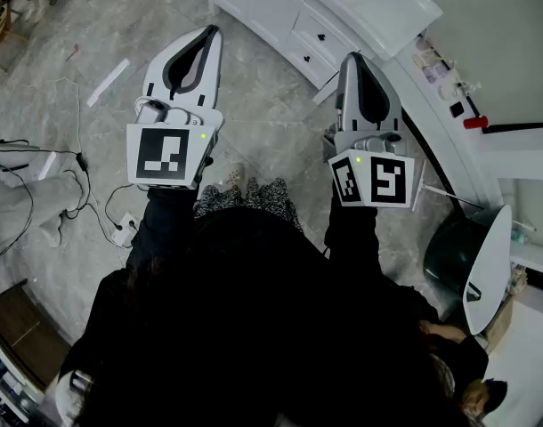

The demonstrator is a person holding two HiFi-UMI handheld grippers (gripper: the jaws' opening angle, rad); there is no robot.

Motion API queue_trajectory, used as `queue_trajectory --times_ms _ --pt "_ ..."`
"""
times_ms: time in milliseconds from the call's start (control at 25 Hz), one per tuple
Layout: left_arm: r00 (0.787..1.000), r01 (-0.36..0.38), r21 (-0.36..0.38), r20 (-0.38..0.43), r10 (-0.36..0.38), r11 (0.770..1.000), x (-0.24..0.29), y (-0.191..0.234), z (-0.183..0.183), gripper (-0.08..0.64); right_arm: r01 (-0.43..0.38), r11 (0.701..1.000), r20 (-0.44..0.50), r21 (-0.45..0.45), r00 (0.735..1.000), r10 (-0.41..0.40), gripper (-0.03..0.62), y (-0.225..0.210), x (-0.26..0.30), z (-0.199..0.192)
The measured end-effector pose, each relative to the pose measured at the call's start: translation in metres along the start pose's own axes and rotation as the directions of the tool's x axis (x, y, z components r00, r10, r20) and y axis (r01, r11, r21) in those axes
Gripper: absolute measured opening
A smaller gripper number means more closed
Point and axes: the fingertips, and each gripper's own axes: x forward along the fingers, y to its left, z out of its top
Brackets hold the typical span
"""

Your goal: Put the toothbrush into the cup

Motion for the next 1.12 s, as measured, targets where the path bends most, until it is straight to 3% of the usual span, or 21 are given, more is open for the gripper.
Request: queue_trajectory --times_ms 160,520,1120 --pt "1.0 0.0 -0.005 -0.002 0.0 1.0 0.003 0.006 -0.003 0.008 0.002 1.0 0.003 0.023 1.0 -0.002 0.005 -0.002 0.008 -0.003" --pt "1.0 0.018 -0.009 -0.016 -0.018 1.0 0.021 0.018 -0.015 0.008 -0.038 0.999 -0.02 -0.03 0.999 0.037 0.005 0.008 0.029 -0.012" --pt "0.999 0.04 -0.006 -0.031 -0.04 0.999 0.095 0.08 -0.05 0.008 0.027 0.999 -0.036 -0.046 0.999 -0.029 0.005 -0.017 0.115 -0.041"
